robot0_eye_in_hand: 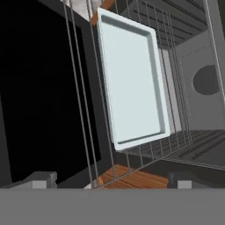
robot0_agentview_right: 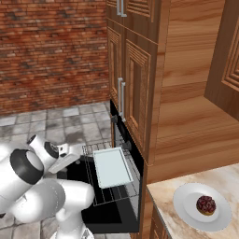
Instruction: Take the baked cake out of the oven and place it on the plate for cooling. Then close the oven door.
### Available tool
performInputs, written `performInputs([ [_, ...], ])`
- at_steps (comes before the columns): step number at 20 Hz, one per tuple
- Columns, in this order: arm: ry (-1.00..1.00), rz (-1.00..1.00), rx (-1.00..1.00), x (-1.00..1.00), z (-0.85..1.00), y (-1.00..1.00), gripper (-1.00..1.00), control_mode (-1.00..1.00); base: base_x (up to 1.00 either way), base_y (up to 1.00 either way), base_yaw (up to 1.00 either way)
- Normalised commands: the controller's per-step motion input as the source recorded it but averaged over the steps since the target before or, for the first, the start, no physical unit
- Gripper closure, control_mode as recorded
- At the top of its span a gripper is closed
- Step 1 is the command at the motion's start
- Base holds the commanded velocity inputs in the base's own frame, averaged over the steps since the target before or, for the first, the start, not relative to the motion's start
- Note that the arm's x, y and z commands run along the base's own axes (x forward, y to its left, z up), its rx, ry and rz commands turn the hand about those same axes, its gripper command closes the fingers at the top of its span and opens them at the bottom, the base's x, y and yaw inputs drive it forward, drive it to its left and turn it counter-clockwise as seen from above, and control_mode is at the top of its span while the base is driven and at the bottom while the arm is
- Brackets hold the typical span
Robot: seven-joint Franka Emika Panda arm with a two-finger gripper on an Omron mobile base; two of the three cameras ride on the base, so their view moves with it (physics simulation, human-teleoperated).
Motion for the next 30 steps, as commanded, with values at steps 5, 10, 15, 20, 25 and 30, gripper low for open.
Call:
performInputs([
  [5, 0.0, 0.05, 0.0, 0.02, -0.11, -0.05, -1.0, -1.0, 0.0, 0.0, 0.0],
  [10, 0.0, 0.0, 0.0, 0.04, -0.1, 0.0, -1.0, -1.0, 0.0, 0.0, 0.0],
  [15, 0.0, 0.0, 0.0, 0.07, -0.02, 0.0, -1.0, -1.0, 0.0, 0.0, 0.0],
  [20, 0.0, 0.0, 0.0, 0.0, -0.04, 0.0, -1.0, -1.0, 0.0, 0.0, 0.0],
  [25, 0.0, 0.0, 0.0, 0.03, 0.0, 0.0, -1.0, -1.0, 0.0, 0.0, 0.0],
  [30, 0.0, 0.0, 0.0, 0.04, -0.09, -0.05, -1.0, -1.0, 0.0, 0.0, 0.0],
])
